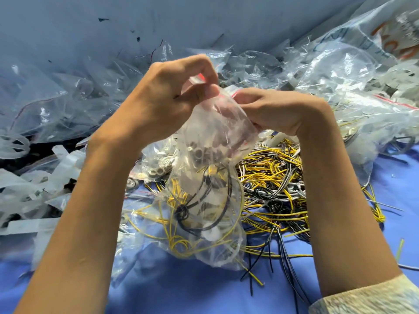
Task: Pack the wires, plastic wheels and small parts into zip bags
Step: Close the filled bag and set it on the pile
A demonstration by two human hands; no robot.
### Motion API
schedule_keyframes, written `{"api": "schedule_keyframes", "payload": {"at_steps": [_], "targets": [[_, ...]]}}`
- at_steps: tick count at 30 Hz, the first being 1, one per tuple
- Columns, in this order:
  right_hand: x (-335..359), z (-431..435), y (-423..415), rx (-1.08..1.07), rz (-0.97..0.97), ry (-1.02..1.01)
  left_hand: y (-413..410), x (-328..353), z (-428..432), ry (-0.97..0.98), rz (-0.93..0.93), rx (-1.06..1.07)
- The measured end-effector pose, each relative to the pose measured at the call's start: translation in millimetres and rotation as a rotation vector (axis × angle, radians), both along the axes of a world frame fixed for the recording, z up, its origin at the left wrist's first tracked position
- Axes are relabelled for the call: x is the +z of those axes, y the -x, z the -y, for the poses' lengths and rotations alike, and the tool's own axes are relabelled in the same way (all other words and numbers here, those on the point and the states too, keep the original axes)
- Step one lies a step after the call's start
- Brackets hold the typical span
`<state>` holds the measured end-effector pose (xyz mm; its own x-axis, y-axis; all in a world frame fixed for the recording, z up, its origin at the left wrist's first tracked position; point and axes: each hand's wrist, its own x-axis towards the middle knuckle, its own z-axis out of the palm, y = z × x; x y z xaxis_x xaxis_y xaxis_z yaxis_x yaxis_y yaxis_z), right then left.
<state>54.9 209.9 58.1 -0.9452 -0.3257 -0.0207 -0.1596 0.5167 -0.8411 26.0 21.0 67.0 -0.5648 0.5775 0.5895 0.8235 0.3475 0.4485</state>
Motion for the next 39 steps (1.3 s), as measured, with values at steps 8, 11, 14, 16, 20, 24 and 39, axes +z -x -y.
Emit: {"api": "schedule_keyframes", "payload": {"at_steps": [8,11,14,16,20,24,39], "targets": [[0.4,-7.3,3.6,0.028,0.002,0.191,5.8,-2.8,3.4,-0.046,0.091,0.01],[3.3,-8.2,0.6,0.148,-0.029,0.123,7.3,-4.4,0.8,-0.024,0.15,-0.019],[5.8,-7.5,-1.2,0.272,-0.077,0.105,9.1,-5.4,1.3,0.021,0.127,-0.047],[4.4,-8.7,1.6,0.322,-0.108,0.073,9.2,-5.5,2.3,0.021,0.098,-0.03],[3.2,-11.7,4.8,0.307,-0.091,0.052,8.9,-5.1,1.9,-0.075,0.164,-0.044],[0.3,-13.6,9.2,0.214,-0.156,0.071,9.3,-3.8,3.7,-0.086,0.162,-0.024],[-6.2,-21.3,13.7,-0.035,-0.16,-0.03,33.4,-16.6,31.0,0.131,0.241,0.216]]}}
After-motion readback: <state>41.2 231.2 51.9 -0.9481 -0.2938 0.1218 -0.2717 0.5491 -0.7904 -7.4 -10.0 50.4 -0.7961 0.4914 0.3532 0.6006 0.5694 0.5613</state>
